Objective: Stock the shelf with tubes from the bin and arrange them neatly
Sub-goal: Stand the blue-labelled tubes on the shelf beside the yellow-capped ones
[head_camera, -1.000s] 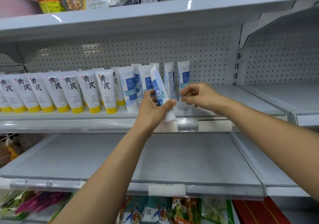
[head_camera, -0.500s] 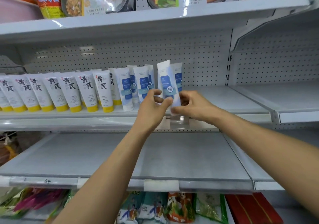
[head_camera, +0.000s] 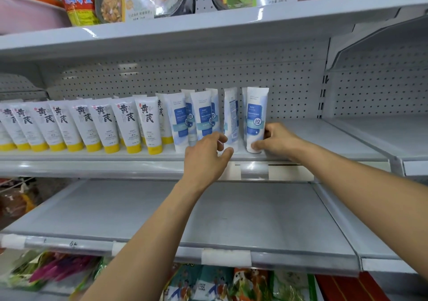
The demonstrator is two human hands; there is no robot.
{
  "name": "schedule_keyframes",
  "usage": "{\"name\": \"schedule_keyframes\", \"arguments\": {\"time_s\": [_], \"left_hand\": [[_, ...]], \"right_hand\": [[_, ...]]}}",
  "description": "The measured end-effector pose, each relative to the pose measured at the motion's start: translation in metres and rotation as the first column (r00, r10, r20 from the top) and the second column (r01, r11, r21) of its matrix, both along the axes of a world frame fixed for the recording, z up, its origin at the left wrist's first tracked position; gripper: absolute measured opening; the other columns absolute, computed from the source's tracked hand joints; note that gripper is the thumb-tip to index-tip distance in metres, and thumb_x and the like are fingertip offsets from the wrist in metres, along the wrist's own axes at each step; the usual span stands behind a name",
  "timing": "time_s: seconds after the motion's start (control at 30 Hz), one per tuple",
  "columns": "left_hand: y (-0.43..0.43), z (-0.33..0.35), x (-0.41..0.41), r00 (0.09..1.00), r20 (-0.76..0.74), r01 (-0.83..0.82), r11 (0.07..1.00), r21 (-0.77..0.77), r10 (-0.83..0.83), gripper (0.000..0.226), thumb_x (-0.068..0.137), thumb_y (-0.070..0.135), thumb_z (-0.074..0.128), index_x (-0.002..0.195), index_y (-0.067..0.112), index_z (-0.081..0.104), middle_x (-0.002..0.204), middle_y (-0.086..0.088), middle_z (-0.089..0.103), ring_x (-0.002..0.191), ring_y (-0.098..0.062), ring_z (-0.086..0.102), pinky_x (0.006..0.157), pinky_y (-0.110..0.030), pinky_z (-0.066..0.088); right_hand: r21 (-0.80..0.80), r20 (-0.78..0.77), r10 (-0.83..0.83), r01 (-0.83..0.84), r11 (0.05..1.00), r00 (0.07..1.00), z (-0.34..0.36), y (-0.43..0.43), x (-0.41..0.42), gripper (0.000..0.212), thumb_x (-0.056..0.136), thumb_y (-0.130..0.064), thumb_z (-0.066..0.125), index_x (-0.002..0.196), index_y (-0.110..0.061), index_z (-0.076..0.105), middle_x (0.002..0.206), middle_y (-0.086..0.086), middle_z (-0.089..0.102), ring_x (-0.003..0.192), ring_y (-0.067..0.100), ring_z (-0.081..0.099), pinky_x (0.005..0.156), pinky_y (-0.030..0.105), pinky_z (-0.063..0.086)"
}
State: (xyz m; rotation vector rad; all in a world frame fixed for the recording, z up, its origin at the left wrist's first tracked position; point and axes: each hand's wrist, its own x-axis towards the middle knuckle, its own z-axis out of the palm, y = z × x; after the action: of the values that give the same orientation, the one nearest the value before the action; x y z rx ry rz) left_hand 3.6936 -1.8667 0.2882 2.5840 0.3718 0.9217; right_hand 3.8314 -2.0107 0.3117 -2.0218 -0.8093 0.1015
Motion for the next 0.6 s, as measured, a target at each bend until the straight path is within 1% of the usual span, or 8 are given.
{"name": "schedule_keyframes", "arguments": {"time_s": [0.1, 0.2, 0.3, 0.37, 0.47, 0.53, 0.6], "left_hand": [[0.004, 0.001, 0.003, 1.000, -0.008, -0.003, 1.000, -0.011, 0.003, 0.026, 0.091, 0.040, 0.056, 0.113, 0.026, 0.057, 0.098, 0.012, 0.064, 0.088, -0.010, 0.061, 0.091, -0.042, 0.049], [0.006, 0.000, 0.005, 1.000, -0.014, -0.006, 1.000, -0.015, 0.005, 0.025, 0.092, 0.040, 0.055, 0.113, 0.027, 0.057, 0.097, 0.013, 0.064, 0.088, -0.009, 0.061, 0.091, -0.043, 0.049], [0.007, -0.001, 0.005, 1.000, -0.013, -0.003, 1.000, -0.018, 0.003, 0.026, 0.092, 0.040, 0.055, 0.114, 0.026, 0.057, 0.098, 0.012, 0.065, 0.089, -0.009, 0.061, 0.092, -0.044, 0.048], [0.006, -0.001, 0.005, 1.000, -0.008, 0.000, 1.000, -0.018, 0.000, 0.026, 0.092, 0.040, 0.055, 0.114, 0.026, 0.057, 0.099, 0.011, 0.065, 0.089, -0.010, 0.061, 0.091, -0.044, 0.049], [0.003, 0.000, 0.001, 1.000, -0.016, 0.002, 1.000, -0.009, -0.002, 0.026, 0.092, 0.039, 0.056, 0.113, 0.025, 0.057, 0.100, 0.010, 0.065, 0.090, -0.011, 0.061, 0.091, -0.044, 0.049], [0.000, 0.000, -0.004, 1.000, -0.023, 0.005, 1.000, -0.004, -0.005, 0.026, 0.092, 0.039, 0.056, 0.114, 0.024, 0.057, 0.100, 0.009, 0.065, 0.090, -0.011, 0.061, 0.090, -0.044, 0.050], [-0.004, -0.001, -0.012, 1.000, -0.017, 0.012, 1.000, 0.000, -0.012, 0.026, 0.092, 0.038, 0.057, 0.114, 0.024, 0.057, 0.100, 0.009, 0.065, 0.089, -0.012, 0.061, 0.088, -0.041, 0.050]], "right_hand": [[-0.004, -0.010, 0.016, -0.016, 1.000, 1.000, -0.002, 0.002, 0.002, 0.035, 0.080, -0.003, 0.072, 0.112, -0.012, 0.063, 0.107, 0.004, 0.068, 0.095, 0.016, 0.064, 0.080, 0.025, 0.046], [-0.011, -0.007, 0.020, -0.020, 1.000, 1.000, -0.002, 0.004, 0.003, 0.033, 0.080, -0.002, 0.070, 0.110, -0.015, 0.063, 0.104, 0.002, 0.067, 0.091, 0.014, 0.062, 0.073, 0.021, 0.045], [-0.015, 0.003, 0.018, -0.018, 1.000, 1.000, -0.002, 0.004, 0.004, 0.030, 0.081, -0.001, 0.068, 0.107, -0.015, 0.063, 0.104, 0.004, 0.068, 0.088, 0.014, 0.062, 0.069, 0.020, 0.046], [-0.032, 0.007, 0.019, -0.019, 0.999, 1.000, -0.002, 0.003, 0.003, 0.031, 0.081, -0.002, 0.068, 0.109, -0.014, 0.063, 0.106, 0.005, 0.068, 0.088, 0.014, 0.062, 0.069, 0.020, 0.046], [-0.070, 0.025, -0.016, 0.018, 0.997, 1.000, 0.000, 0.001, 0.000, 0.034, 0.083, -0.008, 0.070, 0.115, -0.011, 0.061, 0.110, 0.006, 0.067, 0.094, 0.018, 0.062, 0.079, 0.026, 0.047], [-0.107, 0.078, -0.072, 0.080, 0.991, 0.994, 0.001, -0.003, -0.006, 0.039, 0.083, -0.014, 0.071, 0.119, -0.012, 0.057, 0.111, 0.005, 0.065, 0.094, 0.017, 0.059, 0.081, 0.028, 0.044], [-0.138, 0.167, -0.129, 0.153, 0.979, 0.977, 0.000, -0.012, -0.017, 0.047, 0.084, -0.021, 0.070, 0.126, -0.013, 0.051, 0.117, 0.004, 0.060, 0.099, 0.018, 0.057, 0.084, 0.031, 0.045]]}}
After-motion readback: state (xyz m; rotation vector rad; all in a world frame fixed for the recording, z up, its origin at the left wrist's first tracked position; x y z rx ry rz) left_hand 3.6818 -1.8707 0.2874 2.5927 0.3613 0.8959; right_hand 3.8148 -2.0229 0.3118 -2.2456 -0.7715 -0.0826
